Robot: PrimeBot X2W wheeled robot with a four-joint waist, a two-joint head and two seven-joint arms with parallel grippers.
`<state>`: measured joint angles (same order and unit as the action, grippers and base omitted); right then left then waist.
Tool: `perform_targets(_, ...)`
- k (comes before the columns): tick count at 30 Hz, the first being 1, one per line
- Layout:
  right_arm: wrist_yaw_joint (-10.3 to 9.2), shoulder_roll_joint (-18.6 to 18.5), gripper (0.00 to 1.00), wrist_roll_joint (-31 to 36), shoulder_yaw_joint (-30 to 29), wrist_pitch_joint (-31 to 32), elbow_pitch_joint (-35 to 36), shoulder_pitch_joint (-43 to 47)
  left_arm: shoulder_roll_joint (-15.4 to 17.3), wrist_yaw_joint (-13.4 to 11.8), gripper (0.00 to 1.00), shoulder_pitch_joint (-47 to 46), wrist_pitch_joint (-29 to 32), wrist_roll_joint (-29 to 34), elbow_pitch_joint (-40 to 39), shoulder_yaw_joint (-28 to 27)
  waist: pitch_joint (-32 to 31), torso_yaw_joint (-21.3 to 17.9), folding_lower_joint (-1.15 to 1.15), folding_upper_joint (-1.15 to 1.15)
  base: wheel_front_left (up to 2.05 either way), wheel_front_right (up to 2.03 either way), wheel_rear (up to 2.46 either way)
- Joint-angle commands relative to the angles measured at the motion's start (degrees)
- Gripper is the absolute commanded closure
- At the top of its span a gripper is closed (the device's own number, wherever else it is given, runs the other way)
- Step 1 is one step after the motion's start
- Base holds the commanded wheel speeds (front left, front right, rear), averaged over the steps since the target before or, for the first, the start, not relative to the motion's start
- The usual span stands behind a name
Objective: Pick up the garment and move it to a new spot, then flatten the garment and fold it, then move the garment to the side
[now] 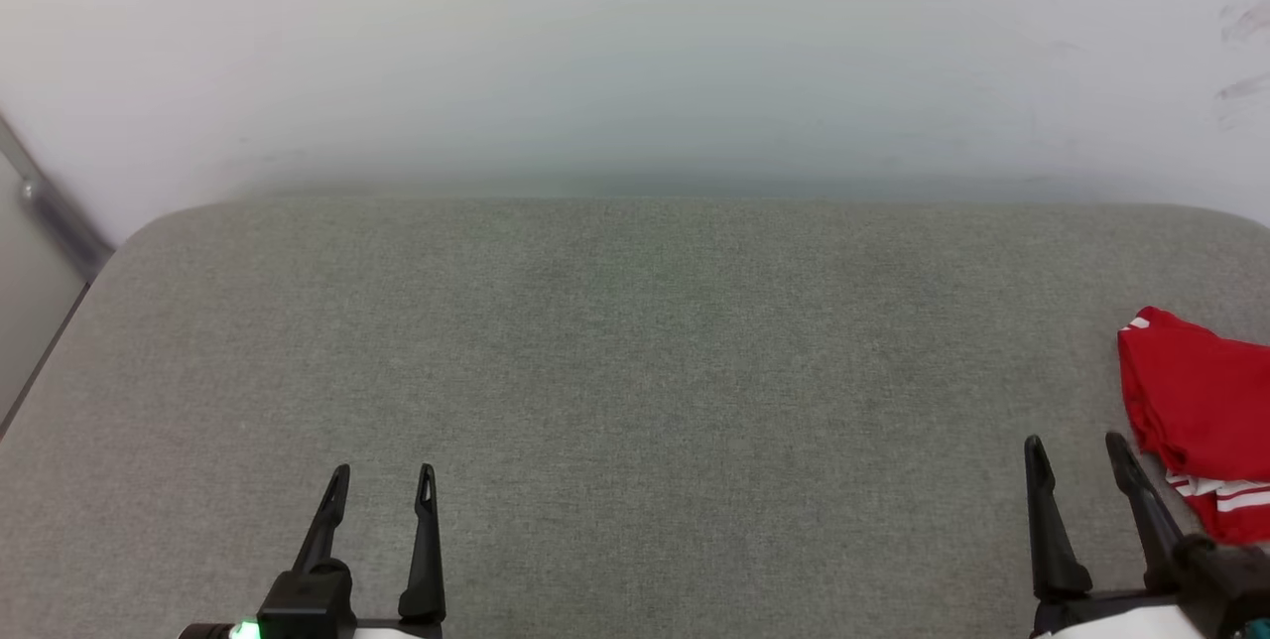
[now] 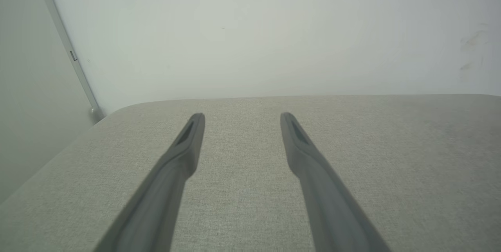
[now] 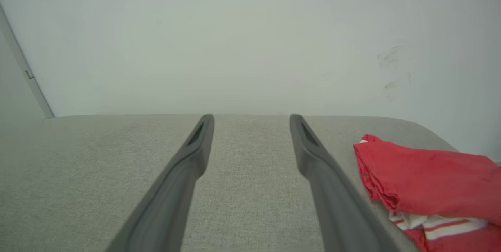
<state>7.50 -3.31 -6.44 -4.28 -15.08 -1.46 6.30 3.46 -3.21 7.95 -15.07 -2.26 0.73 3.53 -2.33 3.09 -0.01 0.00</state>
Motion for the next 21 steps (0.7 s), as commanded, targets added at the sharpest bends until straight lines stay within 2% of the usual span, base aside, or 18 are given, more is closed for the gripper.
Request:
perform_targets(1,-0.02,0.5,0.0,-0.1,0.0,-0.1,0.8,1.5,0.0,0.2,0.0,0.6,-0.1,-0.1,0.2,0.1,-0.1,-0.1,0.01,0.0,0.0,0.0,0.0)
perform_targets(12,-0.02,0.6,0.0,-1.6,0.6,-0.1,1.1,3.2,-0.2,1.0,0.0,0.9,-0.1,-0.6,1.2,-0.4,-0.3,-0.5,0.01,0.0,0.0,0.0,0.0)
perform_targets(13,0.0,0.3,1.0,-1.3,0.6,0.0,1.0,2.3,-0.2,0.8,1.0,0.3,0.0,-0.4,1.2,-0.3,-0.3,-0.5,0.01,0.0,0.0,0.0,0.0)
perform_targets(17,0.0,0.3,1.0,-1.3,0.7,0.1,-1.2,2.4,-0.4,0.8,1.0,1.0,0.0,-0.6,3.4,-0.2,-0.3,-0.5,0.01,0.0,0.0,0.0,0.0)
perform_targets(21,0.0,0.2,1.0,-6.2,0.8,1.1,-1.7,1.7,-0.3,1.3,1.0,0.2,1.1,-5.7,3.8,-0.6,-0.2,-0.6,0.01,0.0,0.0,0.0,0.0)
